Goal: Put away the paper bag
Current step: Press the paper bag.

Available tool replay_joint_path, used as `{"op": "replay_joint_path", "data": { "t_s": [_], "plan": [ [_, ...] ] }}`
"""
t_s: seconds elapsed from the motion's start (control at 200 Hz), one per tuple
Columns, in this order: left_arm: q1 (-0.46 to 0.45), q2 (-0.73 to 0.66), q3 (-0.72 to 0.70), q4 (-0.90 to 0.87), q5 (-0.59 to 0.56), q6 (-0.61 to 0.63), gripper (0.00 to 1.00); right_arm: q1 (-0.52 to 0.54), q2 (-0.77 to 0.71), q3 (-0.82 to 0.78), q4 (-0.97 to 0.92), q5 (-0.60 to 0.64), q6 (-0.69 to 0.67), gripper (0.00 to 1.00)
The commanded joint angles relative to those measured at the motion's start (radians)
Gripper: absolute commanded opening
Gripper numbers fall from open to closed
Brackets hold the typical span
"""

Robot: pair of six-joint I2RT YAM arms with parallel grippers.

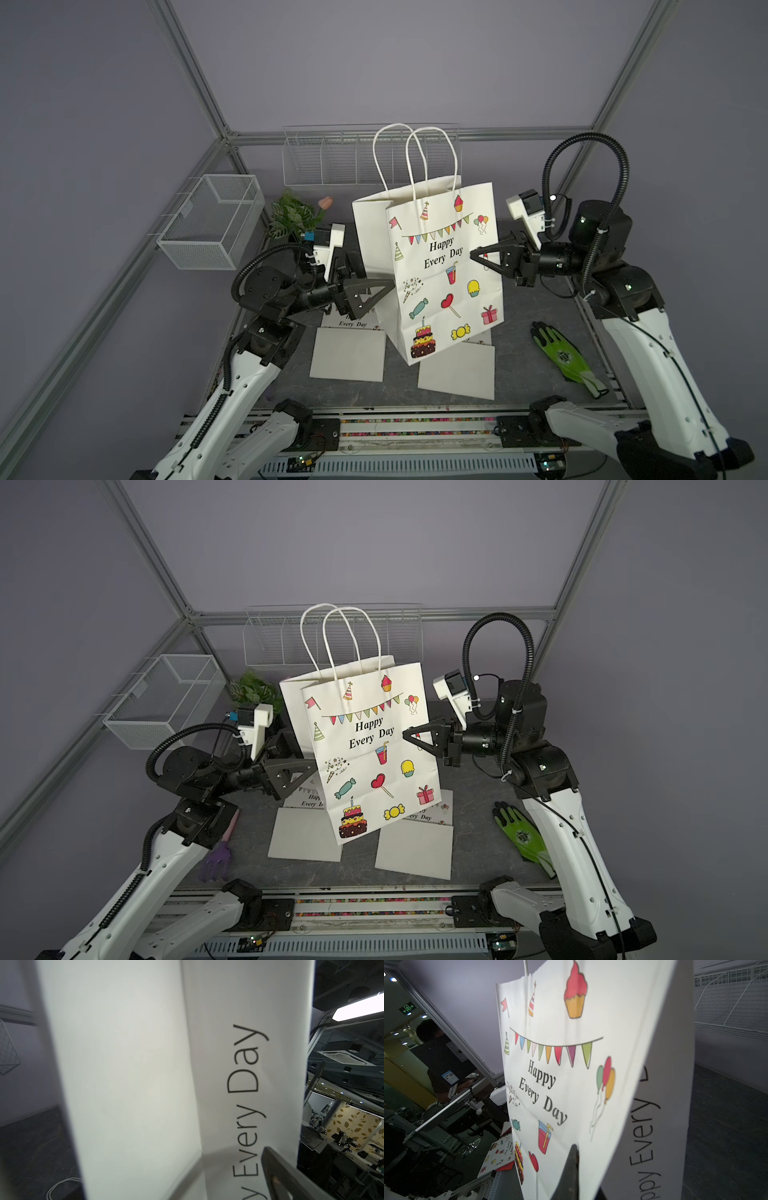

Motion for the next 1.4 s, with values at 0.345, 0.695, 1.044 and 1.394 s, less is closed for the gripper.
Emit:
{"op": "replay_joint_path", "data": {
  "t_s": [0.345, 0.695, 1.044, 1.394],
  "plan": [
    [-0.004, -0.012, 0.123, 0.044, 0.005, -0.021, 0.98, 0.007, -0.004, 0.009, -0.027, 0.015, -0.045, 0.07],
    [-0.008, 0.042, 0.146, 0.074, 0.006, -0.052, 0.98, 0.046, 0.024, 0.014, -0.031, 0.086, -0.048, 0.07],
    [-0.01, 0.03, 0.162, 0.005, -0.028, -0.008, 0.98, 0.126, 0.061, 0.041, -0.073, 0.272, -0.067, 0.07],
    [-0.043, 0.081, 0.195, -0.27, -0.155, 0.197, 0.98, 0.204, 0.069, 0.031, -0.097, 0.51, -0.093, 0.07]
  ]
}}
